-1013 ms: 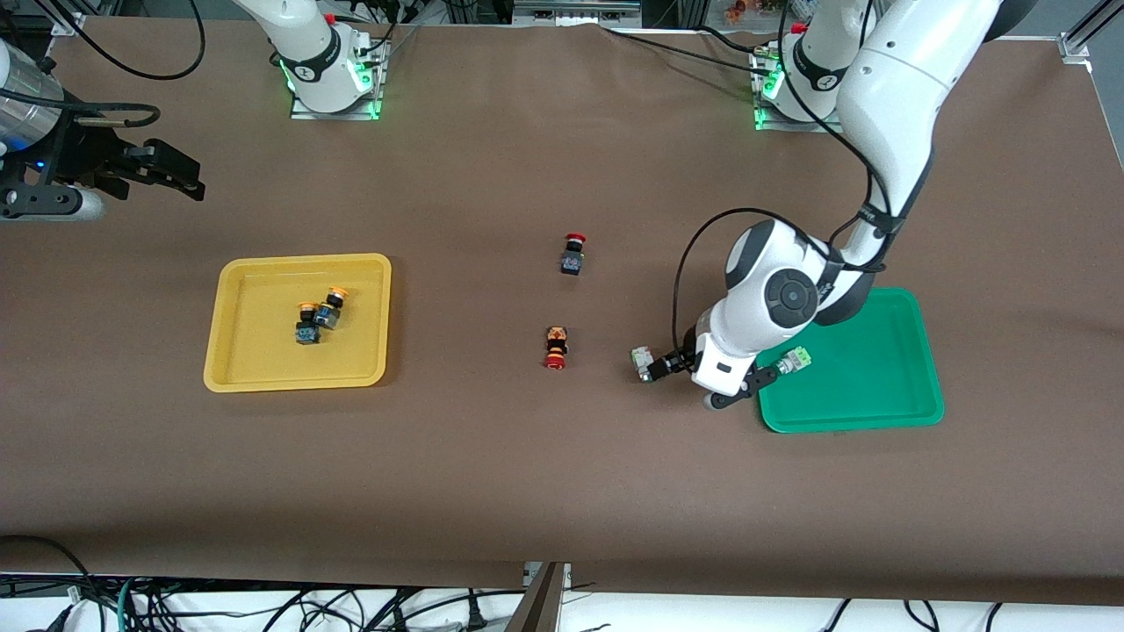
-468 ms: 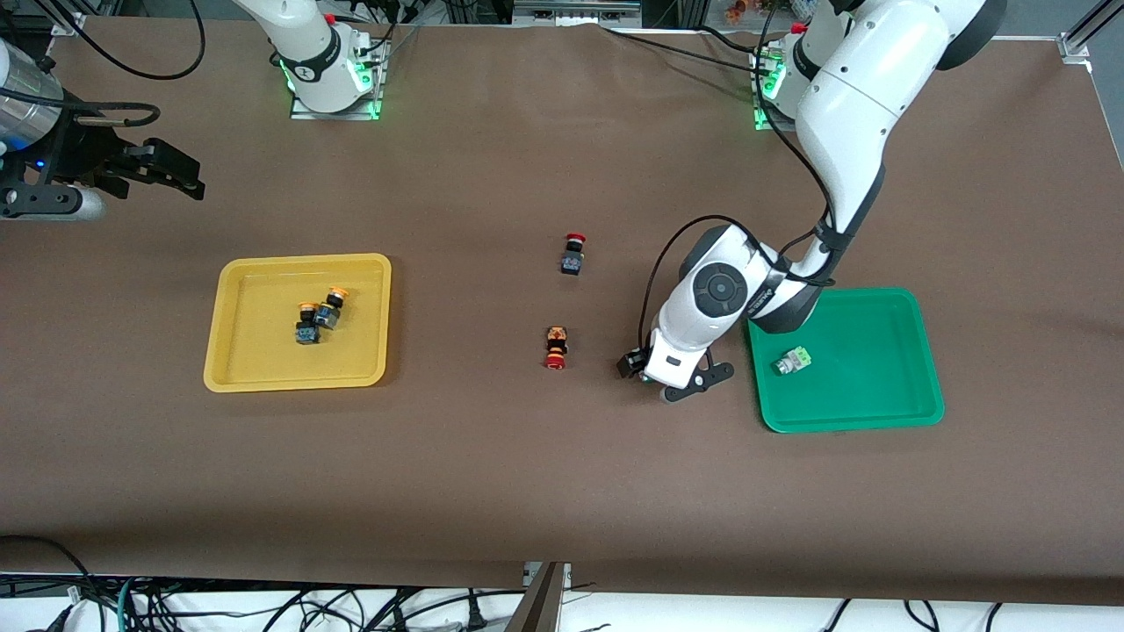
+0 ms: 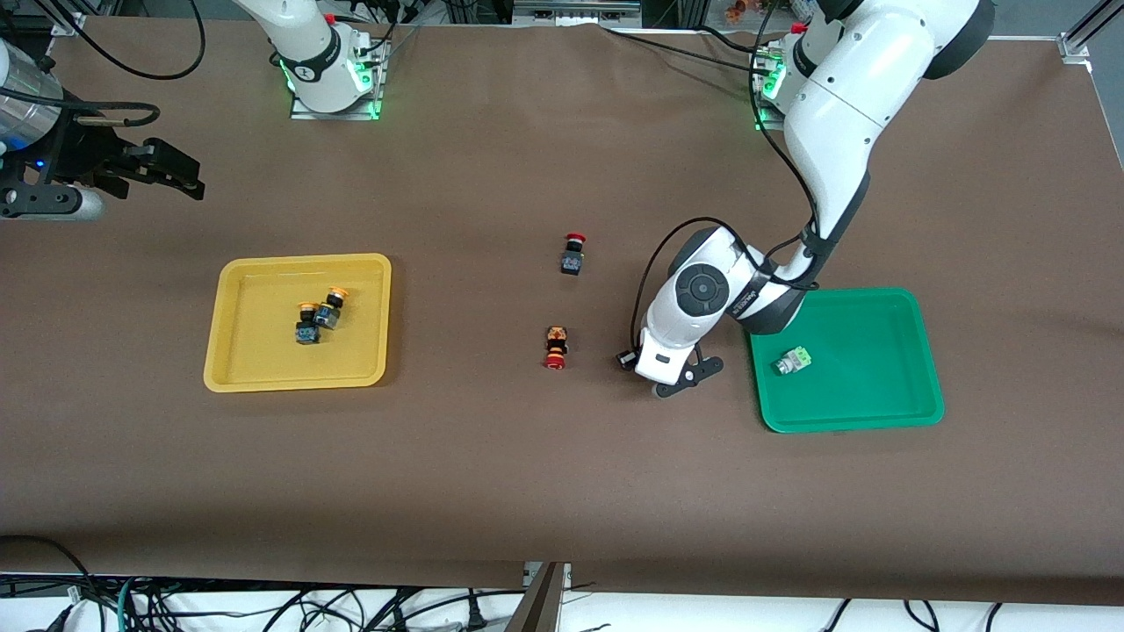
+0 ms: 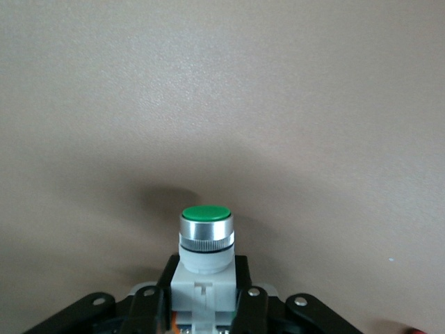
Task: Place green and yellow buttons in trays
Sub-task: 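Grasp the white button with the left gripper and lift it, then lower the white button into the green tray and open the left gripper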
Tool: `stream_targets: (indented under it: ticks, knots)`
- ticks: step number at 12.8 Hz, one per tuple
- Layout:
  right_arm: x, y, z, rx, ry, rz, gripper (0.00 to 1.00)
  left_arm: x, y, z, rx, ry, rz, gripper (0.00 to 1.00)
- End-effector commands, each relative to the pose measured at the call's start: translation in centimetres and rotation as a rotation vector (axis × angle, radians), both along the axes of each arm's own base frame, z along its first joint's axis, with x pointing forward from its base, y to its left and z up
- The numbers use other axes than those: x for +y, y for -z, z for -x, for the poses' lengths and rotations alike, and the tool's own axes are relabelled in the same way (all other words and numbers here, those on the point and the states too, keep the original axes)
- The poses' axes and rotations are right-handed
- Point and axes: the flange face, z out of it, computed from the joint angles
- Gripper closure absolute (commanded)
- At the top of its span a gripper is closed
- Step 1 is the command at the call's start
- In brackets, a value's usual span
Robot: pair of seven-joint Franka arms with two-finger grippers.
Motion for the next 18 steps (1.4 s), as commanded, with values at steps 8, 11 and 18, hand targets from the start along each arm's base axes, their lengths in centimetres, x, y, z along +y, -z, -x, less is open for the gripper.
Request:
stream_targets:
  ticks: [8,11,18]
  knots:
    - [0.1,-0.5,-0.1,0.005,-0.017,0.004,0.01,23.5,-8.9,-5.0,0.164,0.669,-0.107,1.0]
    - [0.0,-0.3,-0.2,0.008,-0.016,0.005,0.01,30.9,-6.7,-4.9,0.178,0.736,-0.035,1.0]
    - [0.0,-0.2,-0.2,0.013,-0.014,0.004,0.01,35.1,-8.0,-3.7,0.091,0.632,-0.015,0.0]
